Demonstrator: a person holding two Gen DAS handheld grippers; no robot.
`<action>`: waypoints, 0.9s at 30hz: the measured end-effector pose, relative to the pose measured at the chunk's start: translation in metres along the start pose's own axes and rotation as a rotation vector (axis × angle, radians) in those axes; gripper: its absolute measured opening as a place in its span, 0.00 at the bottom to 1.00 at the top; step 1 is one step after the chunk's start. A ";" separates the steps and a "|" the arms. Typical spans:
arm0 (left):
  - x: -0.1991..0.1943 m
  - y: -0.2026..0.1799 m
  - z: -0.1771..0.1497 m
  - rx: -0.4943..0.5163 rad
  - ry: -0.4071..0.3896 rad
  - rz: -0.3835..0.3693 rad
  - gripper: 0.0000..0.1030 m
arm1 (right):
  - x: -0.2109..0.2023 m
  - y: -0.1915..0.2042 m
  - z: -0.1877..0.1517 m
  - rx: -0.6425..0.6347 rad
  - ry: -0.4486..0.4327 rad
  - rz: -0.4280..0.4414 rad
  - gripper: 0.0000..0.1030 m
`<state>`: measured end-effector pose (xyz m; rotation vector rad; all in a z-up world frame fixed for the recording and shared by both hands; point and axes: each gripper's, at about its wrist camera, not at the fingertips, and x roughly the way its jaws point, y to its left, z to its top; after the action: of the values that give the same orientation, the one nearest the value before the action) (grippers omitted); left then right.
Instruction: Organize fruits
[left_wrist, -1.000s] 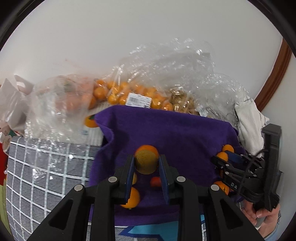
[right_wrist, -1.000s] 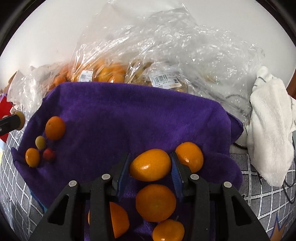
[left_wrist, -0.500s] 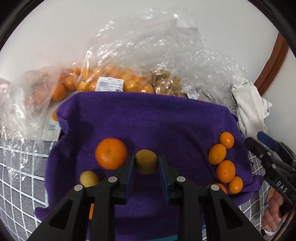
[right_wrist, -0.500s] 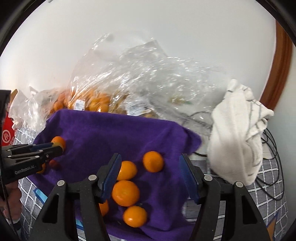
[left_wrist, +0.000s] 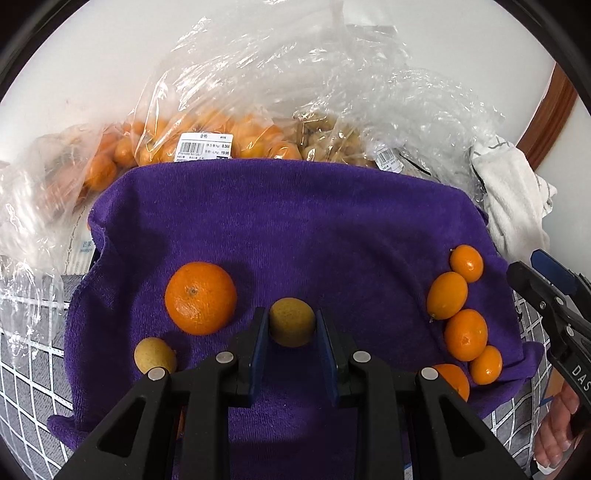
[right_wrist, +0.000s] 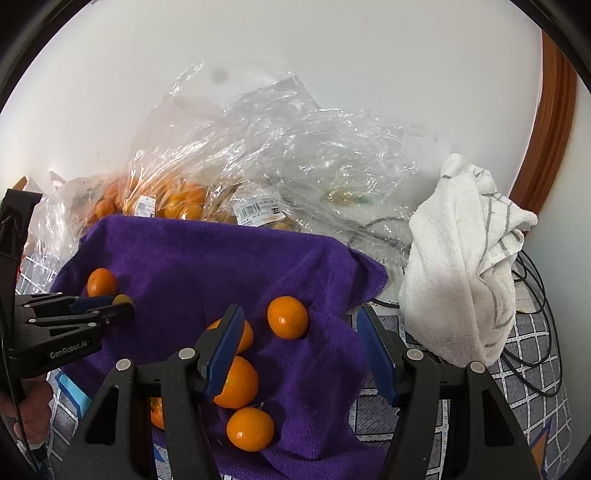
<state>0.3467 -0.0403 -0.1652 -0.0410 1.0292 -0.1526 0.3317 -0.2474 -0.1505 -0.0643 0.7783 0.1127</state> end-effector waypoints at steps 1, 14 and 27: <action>-0.001 -0.001 0.000 0.004 0.002 0.000 0.25 | 0.000 0.001 0.000 -0.001 0.001 0.000 0.61; -0.063 -0.002 -0.014 0.020 -0.070 0.008 0.45 | -0.051 0.007 -0.006 0.021 -0.017 -0.011 0.60; -0.199 -0.009 -0.088 0.041 -0.225 0.020 0.48 | -0.189 0.023 -0.041 0.058 -0.132 0.037 0.64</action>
<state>0.1693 -0.0165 -0.0406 -0.0103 0.8013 -0.1478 0.1668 -0.2429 -0.0473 0.0125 0.6502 0.1282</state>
